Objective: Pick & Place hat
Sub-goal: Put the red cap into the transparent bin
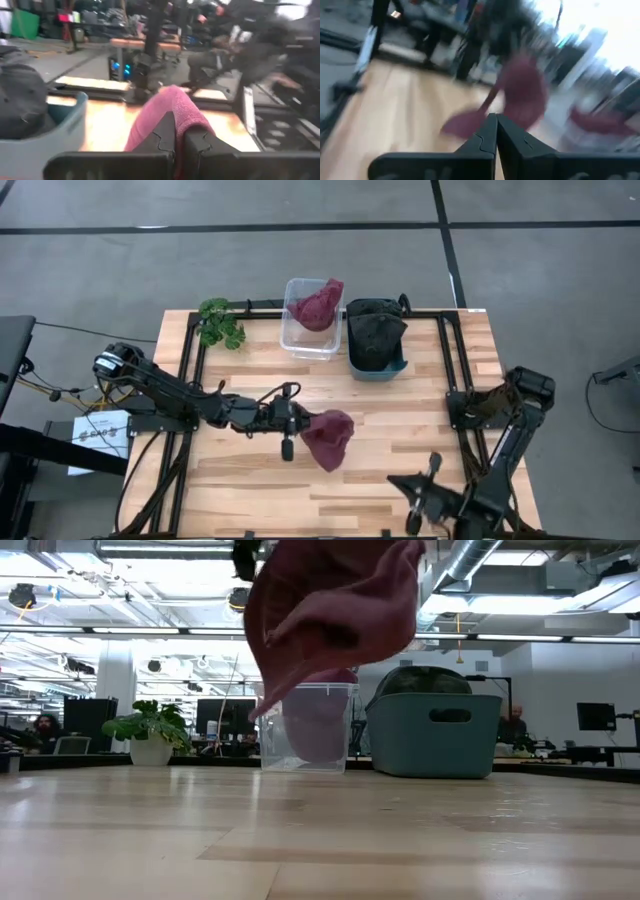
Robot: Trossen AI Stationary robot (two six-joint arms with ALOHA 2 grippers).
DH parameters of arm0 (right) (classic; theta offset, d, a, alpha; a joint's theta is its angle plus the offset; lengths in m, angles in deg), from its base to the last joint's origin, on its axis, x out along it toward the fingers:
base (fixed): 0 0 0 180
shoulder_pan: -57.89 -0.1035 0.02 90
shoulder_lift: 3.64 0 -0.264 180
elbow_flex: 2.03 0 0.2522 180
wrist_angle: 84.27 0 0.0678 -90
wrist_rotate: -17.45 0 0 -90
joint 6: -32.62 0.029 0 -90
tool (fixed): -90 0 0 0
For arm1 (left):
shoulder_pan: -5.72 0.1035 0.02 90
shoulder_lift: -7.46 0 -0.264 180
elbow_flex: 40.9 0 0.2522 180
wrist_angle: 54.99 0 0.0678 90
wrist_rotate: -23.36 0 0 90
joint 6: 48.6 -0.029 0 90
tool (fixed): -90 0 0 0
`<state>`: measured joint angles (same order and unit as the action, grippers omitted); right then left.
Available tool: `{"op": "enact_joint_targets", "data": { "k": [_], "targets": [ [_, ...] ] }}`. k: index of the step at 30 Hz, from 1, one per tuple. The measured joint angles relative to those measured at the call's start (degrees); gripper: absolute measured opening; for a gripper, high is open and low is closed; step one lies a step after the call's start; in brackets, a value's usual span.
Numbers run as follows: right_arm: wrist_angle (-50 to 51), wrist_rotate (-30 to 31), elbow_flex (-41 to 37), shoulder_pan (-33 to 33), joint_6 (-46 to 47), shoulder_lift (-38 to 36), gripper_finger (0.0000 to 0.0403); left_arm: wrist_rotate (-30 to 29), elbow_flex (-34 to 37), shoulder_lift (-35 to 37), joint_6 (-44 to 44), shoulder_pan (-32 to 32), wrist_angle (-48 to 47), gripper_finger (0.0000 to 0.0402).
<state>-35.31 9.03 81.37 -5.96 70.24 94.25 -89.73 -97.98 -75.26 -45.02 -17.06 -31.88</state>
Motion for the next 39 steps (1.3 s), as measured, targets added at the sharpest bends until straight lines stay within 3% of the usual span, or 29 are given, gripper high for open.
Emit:
{"op": "enact_joint_targets", "data": {
  "k": [3,6,9,14,19,22,25,28,33,39],
  "targets": [
    [10.9,-8.8,-3.9,-0.8,24.1,-0.4,0.0000,1.0,1.3,0.9,0.9,-4.0,-1.3,0.0005],
    [12.6,-10.5,-6.9,-2.9,38.5,1.7,0.0000,2.6,3.1,2.4,2.9,-8.6,-1.7,0.0005],
    [12.7,-9.9,-8.1,-4.4,44.7,2.7,0.0000,2.0,4.1,5.9,5.6,-11.1,-1.6,0.0005],
    [14.7,-8.3,-9.0,-3.1,46.9,2.9,0.0000,-2.3,4.6,9.1,3.1,-12.3,-1.5,0.0005],
    [15.4,-10.3,-9.0,-1.6,45.9,3.0,0.0000,-2.9,4.6,9.0,2.8,-9.4,-1.7,0.0005],
    [15.5,-6.3,-9.0,0.2,42.9,3.0,0.0000,-0.8,4.6,8.0,3.0,-7.5,-1.3,0.0005],
    [15.8,-3.5,-8.5,4.1,35.8,2.9,0.0000,0.8,4.6,7.2,3.3,-5.4,0.6,0.0005],
    [15.6,-4.7,-7.0,10.3,29.8,2.0,0.0007,3.4,4.6,7.0,3.4,-3.6,1.3,0.0005],
    [13.5,-10.7,-1.7,19.8,17.1,1.7,0.0053,3.4,4.6,7.0,4.5,-0.8,1.3,0.0005],
    [9.6,-14.6,4.9,21.4,-6.5,1.7,0.0133,8.6,4.6,7.0,7.0,1.2,1.3,0.0005]
  ]
}}
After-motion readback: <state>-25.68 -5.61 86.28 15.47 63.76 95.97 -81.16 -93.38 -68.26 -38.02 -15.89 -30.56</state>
